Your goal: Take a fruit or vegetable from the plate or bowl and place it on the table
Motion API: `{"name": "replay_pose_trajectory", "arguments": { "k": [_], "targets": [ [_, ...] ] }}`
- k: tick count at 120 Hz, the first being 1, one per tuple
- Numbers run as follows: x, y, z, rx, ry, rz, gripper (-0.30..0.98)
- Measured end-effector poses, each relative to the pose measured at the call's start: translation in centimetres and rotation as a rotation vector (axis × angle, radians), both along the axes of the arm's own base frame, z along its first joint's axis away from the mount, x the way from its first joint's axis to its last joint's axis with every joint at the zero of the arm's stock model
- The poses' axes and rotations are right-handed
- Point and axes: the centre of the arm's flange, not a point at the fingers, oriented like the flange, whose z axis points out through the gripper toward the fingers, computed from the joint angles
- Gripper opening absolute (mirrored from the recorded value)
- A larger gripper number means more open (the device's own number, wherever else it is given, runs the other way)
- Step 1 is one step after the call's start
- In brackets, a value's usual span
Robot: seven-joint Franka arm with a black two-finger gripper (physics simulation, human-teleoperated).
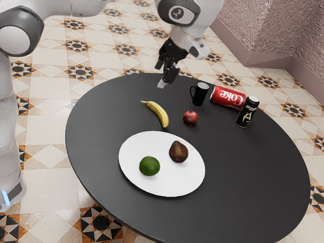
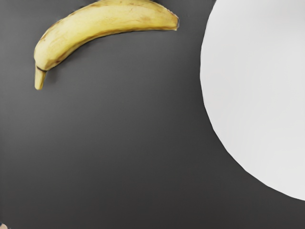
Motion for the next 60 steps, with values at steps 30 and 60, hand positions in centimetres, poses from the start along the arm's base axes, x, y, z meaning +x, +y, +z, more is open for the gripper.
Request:
{"name": "replay_pose_trajectory", "arguments": {
  "k": [30,60],
  "targets": [
    [4.0,-2.7,0.5,-0.038,-0.265,-0.113,0.69],
    [3.3,-5.7,-6.3,-0.111,-0.191,-0.014,0.69]
  ]
}}
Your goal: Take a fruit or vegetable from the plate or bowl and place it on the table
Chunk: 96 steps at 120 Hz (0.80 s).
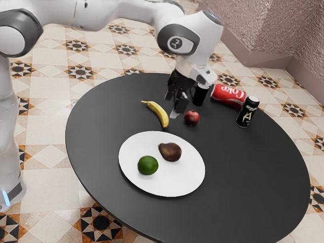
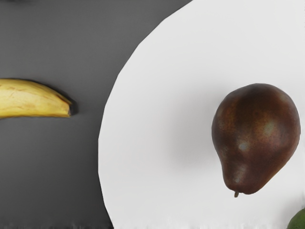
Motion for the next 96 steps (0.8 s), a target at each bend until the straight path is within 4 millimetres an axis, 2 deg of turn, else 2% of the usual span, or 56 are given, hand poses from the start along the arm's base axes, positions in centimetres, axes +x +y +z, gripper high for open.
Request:
{"name": "replay_pose_trajectory", "arguments": {
  "k": [6,12,20,37,45,52,60,65,83,96],
  "targets": [
    [-0.8,-0.8,-1.9,-0.022,0.021,0.021,0.69],
    [-1.2,-1.9,-2.7,-0.041,0.019,0.036,0.69],
    [-1.6,-4.3,-2.8,-0.056,-0.001,0.035,0.69],
    [-2.8,-11.0,-2.7,-0.074,-0.029,-0.018,0.69],
    [-3.5,-12.9,-3.0,-0.078,-0.027,-0.023,0.69],
    [-4.5,-12.9,-3.7,-0.087,-0.010,0.005,0.68],
    [-5.7,-10.9,-4.3,-0.097,0.006,0.070,0.69],
    [-6.0,-10.2,-4.6,-0.102,0.014,0.100,0.69],
    [-7.6,-11.9,-5.8,-0.117,0.045,0.129,0.68],
    [-8.7,-12.0,-7.0,-0.121,0.076,0.165,0.68]
  ]
}}
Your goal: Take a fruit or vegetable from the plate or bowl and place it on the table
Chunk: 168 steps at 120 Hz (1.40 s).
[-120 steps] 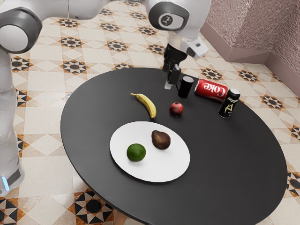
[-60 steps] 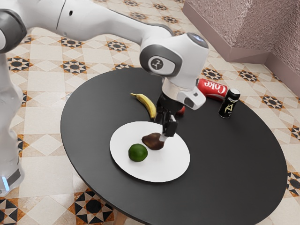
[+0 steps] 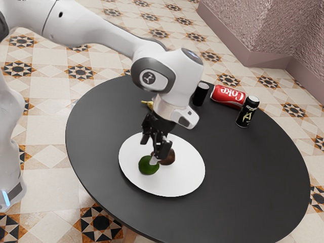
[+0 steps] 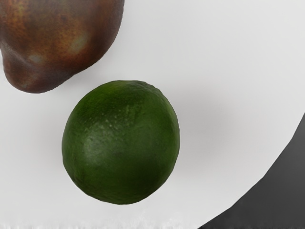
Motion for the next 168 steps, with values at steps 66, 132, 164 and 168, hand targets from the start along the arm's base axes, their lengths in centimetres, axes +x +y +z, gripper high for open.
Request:
{"name": "replay_pose_trajectory", "arguments": {
  "k": [66,132,164,168],
  "targets": [
    [1.7,1.8,-4.1,0.017,0.024,0.148,0.69],
    [1.3,1.3,-6.7,0.016,0.032,0.190,0.69],
    [1.5,1.3,-7.0,0.010,0.018,0.206,0.67],
    [1.4,1.3,-7.2,0.007,0.021,0.209,0.67]
  ]
}}
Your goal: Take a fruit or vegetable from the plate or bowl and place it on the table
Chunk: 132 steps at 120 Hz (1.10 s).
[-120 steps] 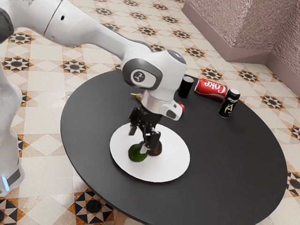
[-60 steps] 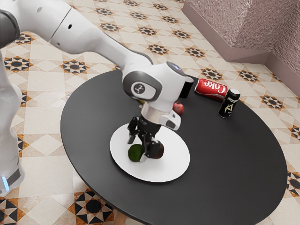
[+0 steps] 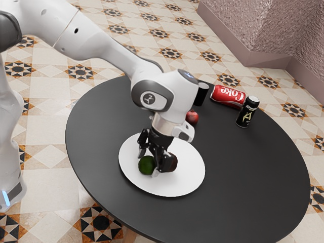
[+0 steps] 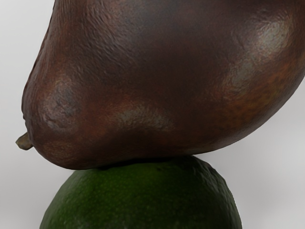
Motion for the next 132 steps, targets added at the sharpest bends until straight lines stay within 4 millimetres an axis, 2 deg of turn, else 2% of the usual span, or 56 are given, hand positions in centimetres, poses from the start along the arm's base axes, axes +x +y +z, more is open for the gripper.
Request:
{"name": "replay_pose_trajectory", "arguments": {
  "k": [14,33,50,67,75,92,100,111,125,132],
  "targets": [
    [0.0,0.1,-0.2,-0.006,0.003,0.011,0.62],
    [0.1,0.2,-0.2,-0.006,0.000,0.024,0.39],
    [0.1,0.0,0.2,0.002,-0.008,0.034,0.23],
    [-1.0,-2.4,1.8,0.013,-0.035,0.005,0.19],
    [-1.2,-3.4,2.9,0.013,-0.052,-0.003,0.22],
    [-0.5,-5.5,8.4,0.001,-0.109,-0.014,0.22],
    [0.6,-5.5,10.8,0.010,-0.132,-0.008,0.23],
    [3.9,-5.5,14.0,0.037,-0.167,-0.016,0.27],
    [7.7,-4.7,15.8,0.082,-0.187,-0.034,0.28],
    [10.0,-3.1,15.6,0.103,-0.181,-0.029,0.27]
  ]
}}
